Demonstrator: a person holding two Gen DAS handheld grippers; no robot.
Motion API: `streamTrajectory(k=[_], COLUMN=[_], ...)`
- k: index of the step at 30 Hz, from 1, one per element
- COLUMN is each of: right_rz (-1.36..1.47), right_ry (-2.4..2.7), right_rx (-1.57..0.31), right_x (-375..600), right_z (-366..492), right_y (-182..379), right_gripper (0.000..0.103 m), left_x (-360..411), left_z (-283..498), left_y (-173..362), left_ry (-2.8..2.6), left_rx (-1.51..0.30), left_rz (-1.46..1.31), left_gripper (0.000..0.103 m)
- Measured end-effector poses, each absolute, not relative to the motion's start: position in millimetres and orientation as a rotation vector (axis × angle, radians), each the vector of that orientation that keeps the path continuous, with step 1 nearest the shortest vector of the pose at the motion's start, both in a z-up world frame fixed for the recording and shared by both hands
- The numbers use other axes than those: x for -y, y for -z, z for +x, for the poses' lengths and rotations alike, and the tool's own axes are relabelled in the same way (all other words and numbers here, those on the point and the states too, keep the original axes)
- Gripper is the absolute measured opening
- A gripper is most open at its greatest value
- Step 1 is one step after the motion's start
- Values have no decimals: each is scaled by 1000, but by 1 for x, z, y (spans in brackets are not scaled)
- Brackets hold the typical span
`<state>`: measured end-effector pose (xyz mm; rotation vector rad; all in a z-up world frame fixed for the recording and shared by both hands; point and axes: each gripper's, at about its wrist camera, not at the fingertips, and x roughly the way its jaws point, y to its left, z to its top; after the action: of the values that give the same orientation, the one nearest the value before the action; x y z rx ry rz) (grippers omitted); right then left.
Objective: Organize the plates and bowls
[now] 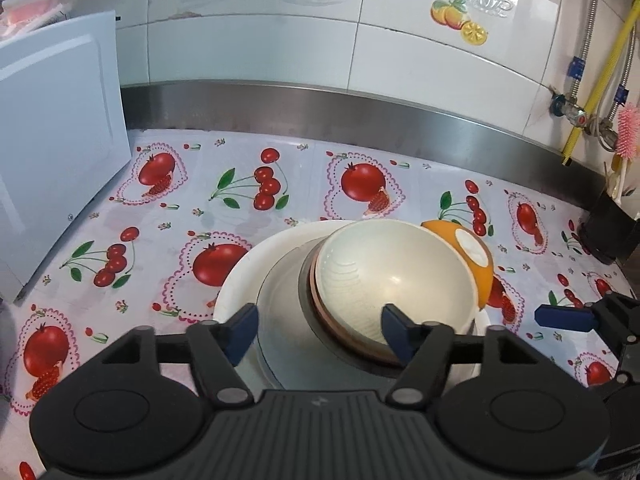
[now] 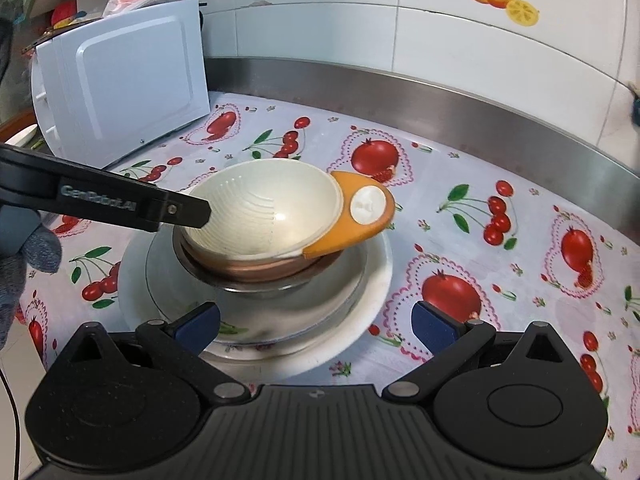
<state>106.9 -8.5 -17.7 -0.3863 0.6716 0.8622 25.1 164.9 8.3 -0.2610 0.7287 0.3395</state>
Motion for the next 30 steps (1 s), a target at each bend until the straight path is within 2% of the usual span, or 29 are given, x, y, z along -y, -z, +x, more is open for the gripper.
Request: streamTrajectory(k=[30], right_rz=[-413], right_ry=[-789], right_rx=[-680], right_x=[40], right_z=[65], right_y=[16], right_gripper=[7], left_x=[-139], left_z=[-47], left_y=[-26], left_ry=[-337], left_rx=[-635], left_rz=[-203], left_gripper=[103])
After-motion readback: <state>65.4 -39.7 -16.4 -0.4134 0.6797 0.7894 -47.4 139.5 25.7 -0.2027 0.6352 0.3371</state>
